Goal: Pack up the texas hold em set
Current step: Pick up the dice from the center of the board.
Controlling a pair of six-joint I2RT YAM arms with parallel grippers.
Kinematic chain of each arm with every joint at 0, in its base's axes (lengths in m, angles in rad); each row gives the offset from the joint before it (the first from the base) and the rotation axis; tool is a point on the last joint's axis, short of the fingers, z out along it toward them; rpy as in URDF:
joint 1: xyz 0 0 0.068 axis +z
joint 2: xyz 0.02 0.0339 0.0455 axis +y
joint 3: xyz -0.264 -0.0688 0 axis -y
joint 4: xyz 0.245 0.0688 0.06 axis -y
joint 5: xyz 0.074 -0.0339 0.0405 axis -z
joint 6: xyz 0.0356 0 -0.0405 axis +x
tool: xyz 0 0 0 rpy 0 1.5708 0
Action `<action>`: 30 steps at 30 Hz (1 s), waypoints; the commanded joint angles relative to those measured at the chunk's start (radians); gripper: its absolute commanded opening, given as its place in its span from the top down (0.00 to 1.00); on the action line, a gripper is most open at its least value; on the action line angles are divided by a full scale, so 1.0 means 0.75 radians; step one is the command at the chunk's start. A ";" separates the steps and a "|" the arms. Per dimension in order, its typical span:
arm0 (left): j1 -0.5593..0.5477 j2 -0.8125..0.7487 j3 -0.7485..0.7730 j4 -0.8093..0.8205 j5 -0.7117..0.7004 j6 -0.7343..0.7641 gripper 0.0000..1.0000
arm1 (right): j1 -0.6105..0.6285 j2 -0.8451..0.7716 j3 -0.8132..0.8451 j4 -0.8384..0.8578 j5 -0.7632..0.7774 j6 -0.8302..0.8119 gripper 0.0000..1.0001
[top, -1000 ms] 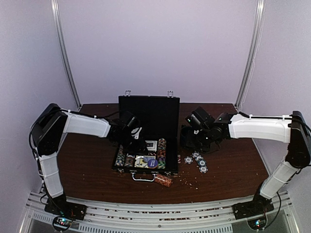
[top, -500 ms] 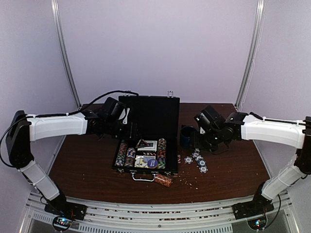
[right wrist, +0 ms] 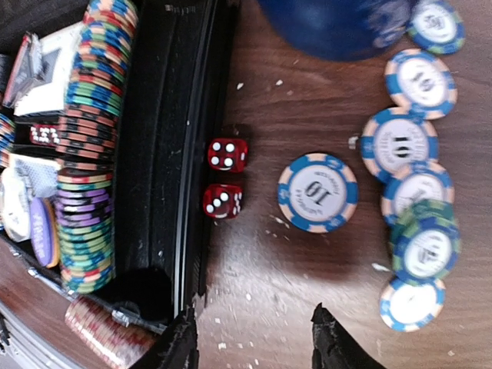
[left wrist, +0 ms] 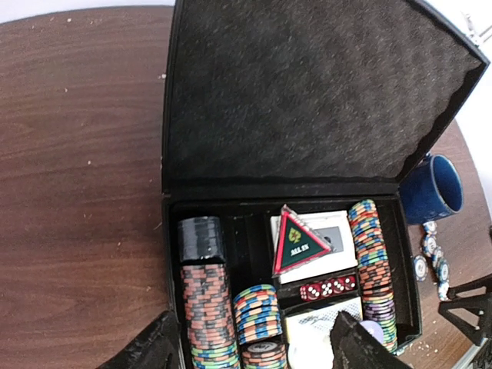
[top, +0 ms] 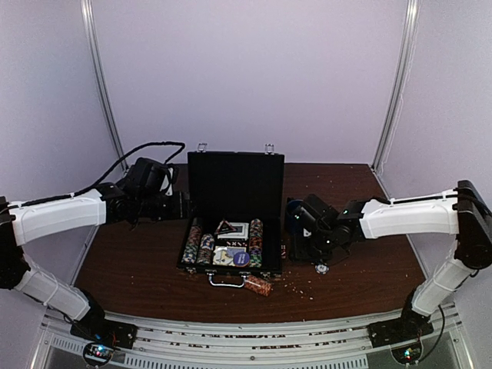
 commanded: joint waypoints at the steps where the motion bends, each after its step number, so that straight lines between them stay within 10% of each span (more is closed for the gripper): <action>1: 0.005 -0.028 -0.016 0.041 0.003 -0.029 0.31 | 0.015 0.106 0.069 0.062 -0.020 0.016 0.52; 30: 0.046 -0.024 -0.026 0.020 0.052 0.008 0.30 | 0.033 0.435 0.385 0.058 -0.021 -0.044 0.55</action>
